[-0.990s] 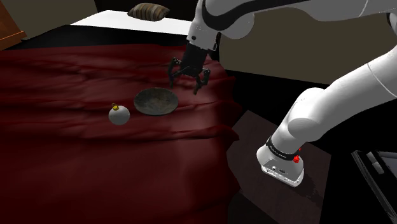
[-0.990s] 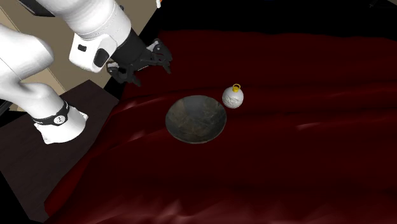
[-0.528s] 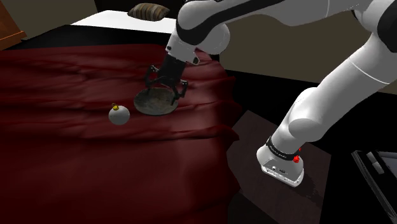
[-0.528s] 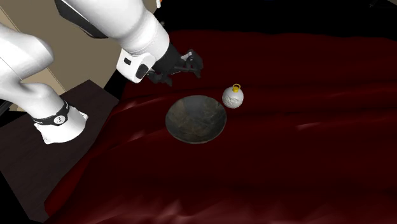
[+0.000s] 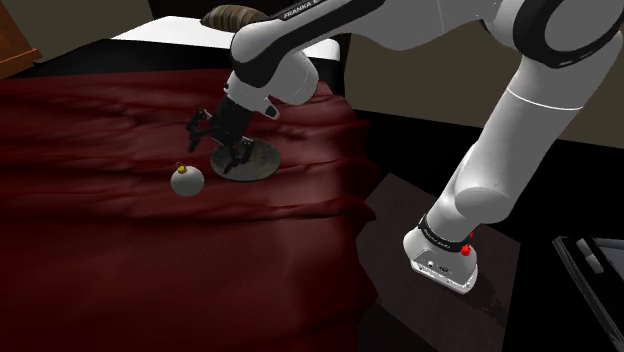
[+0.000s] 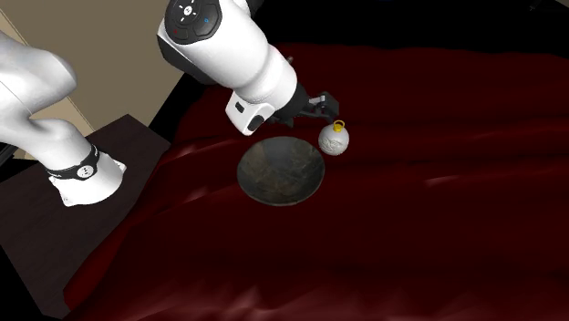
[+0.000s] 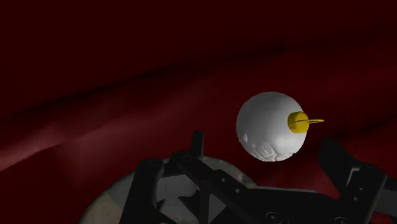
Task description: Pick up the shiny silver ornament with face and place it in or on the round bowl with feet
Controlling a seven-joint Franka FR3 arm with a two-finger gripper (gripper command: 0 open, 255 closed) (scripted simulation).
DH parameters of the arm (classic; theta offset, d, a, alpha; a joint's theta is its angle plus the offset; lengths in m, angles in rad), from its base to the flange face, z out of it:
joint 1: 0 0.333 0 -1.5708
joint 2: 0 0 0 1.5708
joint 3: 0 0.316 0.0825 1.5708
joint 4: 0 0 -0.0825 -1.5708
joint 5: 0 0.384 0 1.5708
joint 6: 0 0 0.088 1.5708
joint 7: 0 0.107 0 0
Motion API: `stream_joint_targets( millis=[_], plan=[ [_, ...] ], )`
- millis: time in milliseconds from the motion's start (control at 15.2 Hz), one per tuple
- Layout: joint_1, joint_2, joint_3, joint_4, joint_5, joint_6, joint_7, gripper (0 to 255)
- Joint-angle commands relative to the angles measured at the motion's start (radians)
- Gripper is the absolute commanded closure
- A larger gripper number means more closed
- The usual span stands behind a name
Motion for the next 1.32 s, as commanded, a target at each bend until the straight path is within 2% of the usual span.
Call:
stream_joint_targets(
  millis=[0,528,1056,1122,1254],
  plan=[
    [0.012,0.084,0.005,0.068,0.006,0.052,0.049,0],
    [0.051,0.19,0.018,0.114,0.001,0.136,0.053,0],
    [0.051,0.189,0.018,0.114,0.001,0.136,0.053,0],
    [0.051,0.189,0.018,0.114,0.001,0.136,0.053,255],
    [0.051,0.189,0.018,0.114,0.001,0.136,0.053,255]
  ],
)
